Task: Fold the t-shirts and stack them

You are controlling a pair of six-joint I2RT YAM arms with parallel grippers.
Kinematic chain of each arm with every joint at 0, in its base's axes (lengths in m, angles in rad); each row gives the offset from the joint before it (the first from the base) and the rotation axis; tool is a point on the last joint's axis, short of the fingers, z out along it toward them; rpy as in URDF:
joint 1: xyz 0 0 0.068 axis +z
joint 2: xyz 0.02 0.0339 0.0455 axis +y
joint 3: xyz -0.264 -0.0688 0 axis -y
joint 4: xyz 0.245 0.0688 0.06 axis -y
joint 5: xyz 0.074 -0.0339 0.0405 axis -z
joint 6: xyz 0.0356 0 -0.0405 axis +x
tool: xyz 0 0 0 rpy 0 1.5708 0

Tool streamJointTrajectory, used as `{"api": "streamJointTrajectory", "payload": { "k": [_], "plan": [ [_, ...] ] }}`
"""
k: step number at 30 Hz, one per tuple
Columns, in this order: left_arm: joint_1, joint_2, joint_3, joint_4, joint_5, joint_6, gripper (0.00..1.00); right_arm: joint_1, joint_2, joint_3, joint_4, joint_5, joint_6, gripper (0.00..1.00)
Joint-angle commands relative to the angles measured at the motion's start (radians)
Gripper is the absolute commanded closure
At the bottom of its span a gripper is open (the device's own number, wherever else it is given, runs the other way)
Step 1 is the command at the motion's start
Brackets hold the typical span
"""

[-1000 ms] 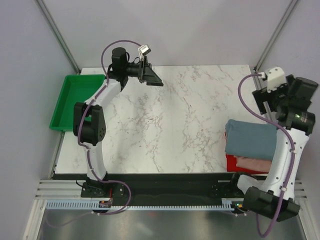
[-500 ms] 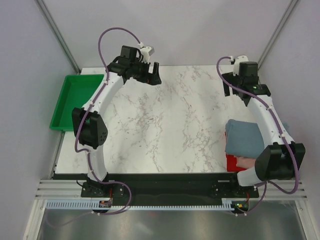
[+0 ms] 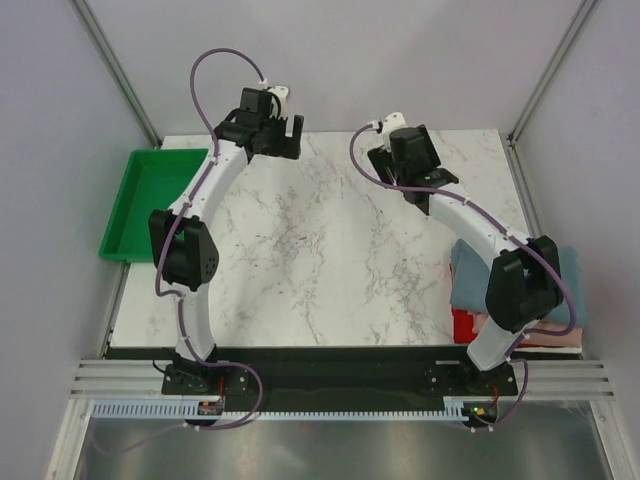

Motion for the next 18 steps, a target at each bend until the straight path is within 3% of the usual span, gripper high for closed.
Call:
{"api": "streamJointTrajectory", "payload": {
  "k": [1, 2, 5, 11, 18],
  "plan": [
    [-0.009, 0.031, -0.021, 0.016, 0.028, -0.044, 0.00, -0.006, 0.008, 0.012, -0.077, -0.151, -0.136, 0.02],
    [-0.016, 0.034, -0.027, 0.016, -0.004, -0.038, 0.00, -0.006, 0.013, 0.035, -0.204, -0.273, -0.145, 0.02],
    [-0.020, 0.052, -0.025, 0.019, -0.071, -0.008, 0.00, -0.005, -0.001, 0.014, -0.350, -0.374, -0.116, 0.02],
    [-0.006, 0.080, -0.001, 0.042, -0.130, 0.015, 0.00, -0.006, -0.054, -0.108, -0.446, -0.302, -0.075, 0.02],
    [0.026, 0.043, -0.076, 0.045, -0.096, -0.005, 0.00, -0.014, -0.076, -0.112, -0.757, -0.579, -0.211, 0.02]
  ]
}}
